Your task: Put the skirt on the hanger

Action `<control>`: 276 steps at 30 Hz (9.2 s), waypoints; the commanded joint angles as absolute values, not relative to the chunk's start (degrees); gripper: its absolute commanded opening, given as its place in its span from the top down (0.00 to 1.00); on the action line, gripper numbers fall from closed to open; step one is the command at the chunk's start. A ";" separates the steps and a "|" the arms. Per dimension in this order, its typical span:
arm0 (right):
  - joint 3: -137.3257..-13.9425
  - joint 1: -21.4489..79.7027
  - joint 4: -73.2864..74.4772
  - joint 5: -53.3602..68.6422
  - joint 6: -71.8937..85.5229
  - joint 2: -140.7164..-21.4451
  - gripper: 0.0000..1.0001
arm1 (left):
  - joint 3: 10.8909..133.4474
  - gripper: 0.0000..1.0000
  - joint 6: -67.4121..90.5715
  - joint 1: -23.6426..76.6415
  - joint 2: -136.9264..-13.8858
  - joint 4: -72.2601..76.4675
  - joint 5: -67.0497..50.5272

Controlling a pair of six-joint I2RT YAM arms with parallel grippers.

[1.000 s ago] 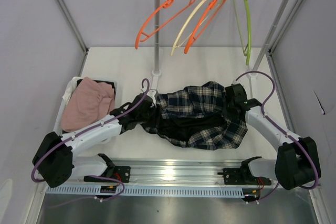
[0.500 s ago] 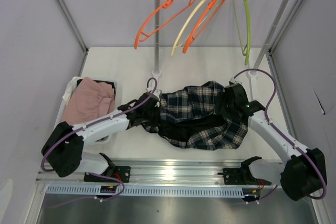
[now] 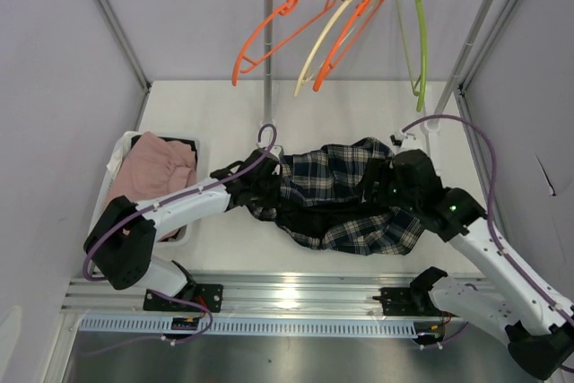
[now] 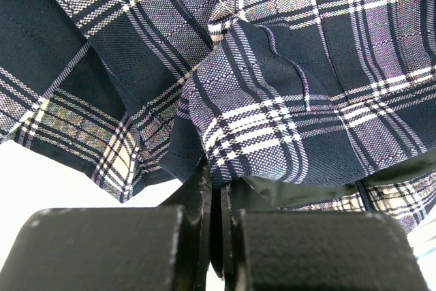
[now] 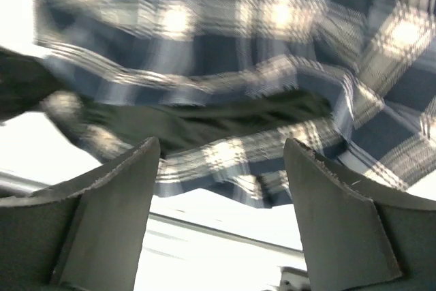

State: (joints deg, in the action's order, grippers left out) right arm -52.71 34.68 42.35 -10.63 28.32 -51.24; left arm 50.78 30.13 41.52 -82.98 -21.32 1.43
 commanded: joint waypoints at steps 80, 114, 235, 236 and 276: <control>-123.67 6.33 32.70 -2.02 7.21 -91.06 1.00 | 49.22 1.00 27.25 41.75 -73.92 -26.01 1.76; -101.62 6.15 28.12 -4.14 13.09 -72.79 1.00 | 50.89 1.00 26.45 41.75 -75.94 -25.84 1.14; -55.73 82.37 26.37 -36.15 6.06 -49.31 1.00 | 69.52 0.85 24.78 44.56 -78.66 -44.92 6.16; -55.46 80.87 25.76 -30.64 6.76 -48.44 1.00 | 69.00 0.85 25.13 44.56 -78.66 -43.96 5.11; -53.52 62.23 29.26 -4.81 28.21 -54.94 0.47 | 62.40 0.89 27.95 44.65 -74.71 -38.24 2.99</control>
